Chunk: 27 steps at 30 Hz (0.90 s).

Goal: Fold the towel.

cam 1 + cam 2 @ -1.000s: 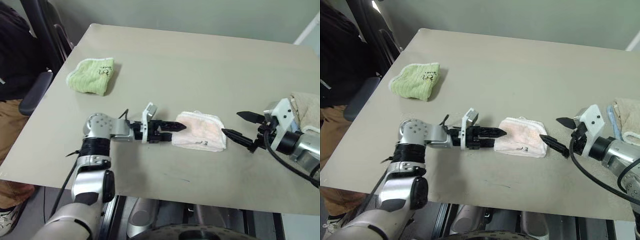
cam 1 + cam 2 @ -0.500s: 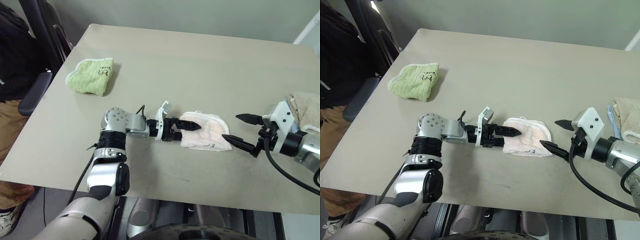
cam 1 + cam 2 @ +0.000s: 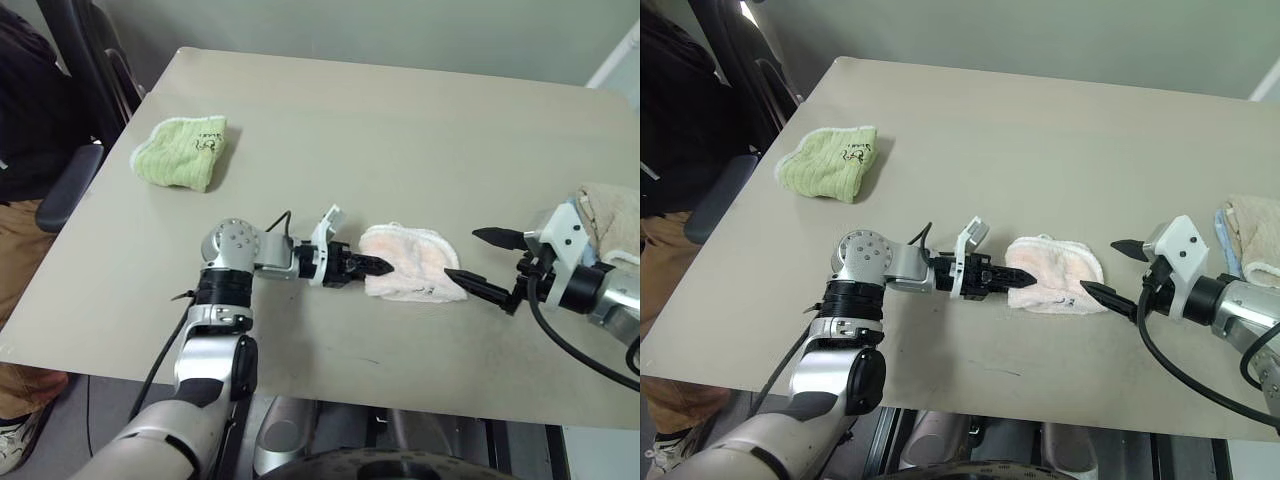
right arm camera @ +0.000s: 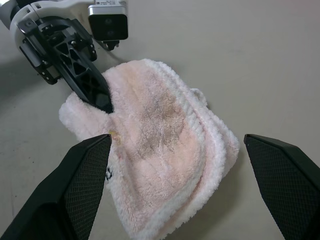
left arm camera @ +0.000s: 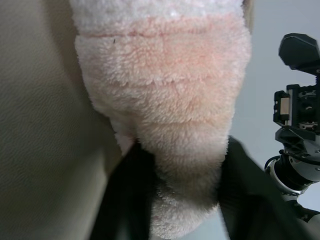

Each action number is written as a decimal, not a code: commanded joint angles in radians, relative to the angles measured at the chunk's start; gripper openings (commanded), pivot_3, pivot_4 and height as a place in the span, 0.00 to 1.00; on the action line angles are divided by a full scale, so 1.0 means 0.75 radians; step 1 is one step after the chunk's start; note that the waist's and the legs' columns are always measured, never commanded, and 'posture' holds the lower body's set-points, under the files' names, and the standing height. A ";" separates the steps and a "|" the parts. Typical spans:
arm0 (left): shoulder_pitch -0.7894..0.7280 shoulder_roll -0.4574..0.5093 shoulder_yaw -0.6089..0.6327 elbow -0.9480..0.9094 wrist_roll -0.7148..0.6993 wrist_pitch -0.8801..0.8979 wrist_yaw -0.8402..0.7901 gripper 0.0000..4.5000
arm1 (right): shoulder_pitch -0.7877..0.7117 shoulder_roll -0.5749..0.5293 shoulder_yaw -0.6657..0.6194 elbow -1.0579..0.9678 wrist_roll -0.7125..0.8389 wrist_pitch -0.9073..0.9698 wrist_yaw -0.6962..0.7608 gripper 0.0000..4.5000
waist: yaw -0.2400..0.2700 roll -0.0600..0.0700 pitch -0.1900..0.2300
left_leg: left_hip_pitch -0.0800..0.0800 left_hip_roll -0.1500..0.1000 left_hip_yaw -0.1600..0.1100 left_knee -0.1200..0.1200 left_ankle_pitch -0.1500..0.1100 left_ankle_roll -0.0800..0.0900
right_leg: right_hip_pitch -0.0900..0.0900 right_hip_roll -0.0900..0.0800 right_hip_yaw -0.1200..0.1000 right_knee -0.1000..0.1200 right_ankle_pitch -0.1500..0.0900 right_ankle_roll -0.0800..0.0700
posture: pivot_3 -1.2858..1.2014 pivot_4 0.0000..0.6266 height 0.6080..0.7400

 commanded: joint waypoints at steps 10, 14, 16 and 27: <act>-0.024 0.021 0.068 -0.068 0.016 0.001 -0.087 0.00 | -0.003 0.023 -0.011 -0.026 -0.013 -0.014 -0.015 1.00 | -0.001 0.000 0.000 | 0.000 0.000 0.000 0.000 0.000 0.000 | 0.000 0.000 0.000 0.000 0.000 0.000 | 0.52 0.24 0.95; -0.082 0.090 0.083 -0.118 0.019 0.012 -0.095 0.00 | -0.016 0.037 0.002 -0.017 -0.018 -0.020 -0.020 1.00 | -0.004 -0.003 0.006 | 0.000 0.001 0.000 0.000 0.000 -0.001 | 0.000 0.001 0.000 0.000 0.000 0.000 | 0.52 0.24 0.95; -0.122 0.118 0.141 -0.105 -0.003 0.017 -0.091 0.00 | -0.026 0.049 0.016 -0.012 -0.022 -0.022 -0.026 1.00 | -0.005 -0.004 0.008 | 0.000 0.001 0.000 0.000 0.000 -0.001 | 0.000 0.002 0.000 0.000 0.000 0.000 | 0.52 0.24 0.95; -0.323 0.179 0.387 -0.032 -0.010 -0.013 -0.005 0.00 | -0.107 0.085 0.095 0.039 -0.052 -0.039 -0.021 1.00 | -0.003 -0.006 0.010 | -0.004 0.001 -0.001 0.000 -0.002 0.001 | 0.000 0.001 -0.001 -0.008 0.006 0.007 | 0.52 0.24 0.95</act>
